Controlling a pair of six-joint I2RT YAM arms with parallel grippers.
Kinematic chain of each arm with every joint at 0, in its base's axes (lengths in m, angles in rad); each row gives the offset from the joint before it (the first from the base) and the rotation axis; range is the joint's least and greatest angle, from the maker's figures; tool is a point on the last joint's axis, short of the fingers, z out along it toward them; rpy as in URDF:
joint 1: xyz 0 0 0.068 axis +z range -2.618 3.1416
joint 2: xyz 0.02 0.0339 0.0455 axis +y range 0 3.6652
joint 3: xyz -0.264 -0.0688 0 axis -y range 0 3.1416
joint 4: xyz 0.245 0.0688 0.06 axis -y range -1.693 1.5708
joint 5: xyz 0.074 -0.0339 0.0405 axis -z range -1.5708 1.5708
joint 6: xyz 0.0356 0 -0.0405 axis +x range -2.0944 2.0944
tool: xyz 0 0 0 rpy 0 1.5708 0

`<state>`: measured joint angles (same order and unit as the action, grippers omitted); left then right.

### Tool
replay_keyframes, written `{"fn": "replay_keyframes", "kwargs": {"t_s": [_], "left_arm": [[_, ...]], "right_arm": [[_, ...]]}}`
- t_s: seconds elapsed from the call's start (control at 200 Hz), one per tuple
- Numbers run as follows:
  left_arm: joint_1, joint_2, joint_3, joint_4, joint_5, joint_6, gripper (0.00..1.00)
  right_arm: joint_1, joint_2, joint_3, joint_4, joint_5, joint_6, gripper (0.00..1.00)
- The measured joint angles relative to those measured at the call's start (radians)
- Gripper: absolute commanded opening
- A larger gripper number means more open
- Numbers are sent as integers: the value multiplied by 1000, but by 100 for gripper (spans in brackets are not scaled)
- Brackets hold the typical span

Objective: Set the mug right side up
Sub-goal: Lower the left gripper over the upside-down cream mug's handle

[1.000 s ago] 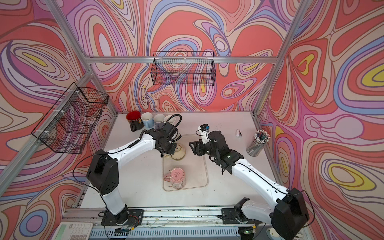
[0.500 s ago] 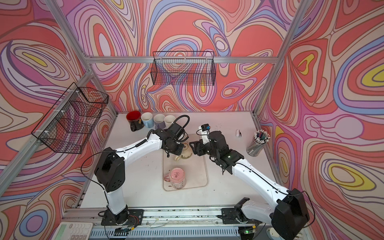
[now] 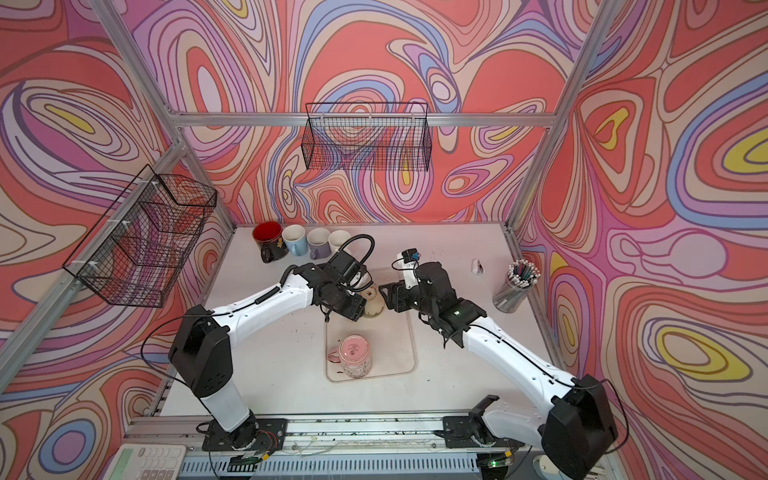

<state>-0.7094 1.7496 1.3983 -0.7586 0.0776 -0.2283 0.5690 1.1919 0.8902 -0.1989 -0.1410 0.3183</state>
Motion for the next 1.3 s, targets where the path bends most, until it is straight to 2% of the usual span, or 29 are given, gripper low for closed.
{"fn": "replay_keyframes", "kwargs": {"t_s": [0.466, 0.546, 0.726, 0.921, 1.102, 1.297], "left_arm": [[-14, 128, 68, -6, -62, 0, 66], [-14, 145, 92, -11, -69, 0, 62], [-14, 193, 155, -32, -71, 8, 48], [-16, 228, 164, -44, -72, 16, 46], [-16, 244, 176, -65, -90, 17, 45], [-16, 263, 197, -77, -105, 19, 32]], "right_arm": [[0, -18, -67, 0, 60, 25, 73], [0, -27, -72, 2, 77, 27, 73], [-19, -31, -84, 7, 129, 72, 73], [-144, -62, -144, 21, 110, 140, 73], [-156, -64, -148, 37, 79, 164, 73], [-156, -56, -150, 53, 64, 174, 73]]}}
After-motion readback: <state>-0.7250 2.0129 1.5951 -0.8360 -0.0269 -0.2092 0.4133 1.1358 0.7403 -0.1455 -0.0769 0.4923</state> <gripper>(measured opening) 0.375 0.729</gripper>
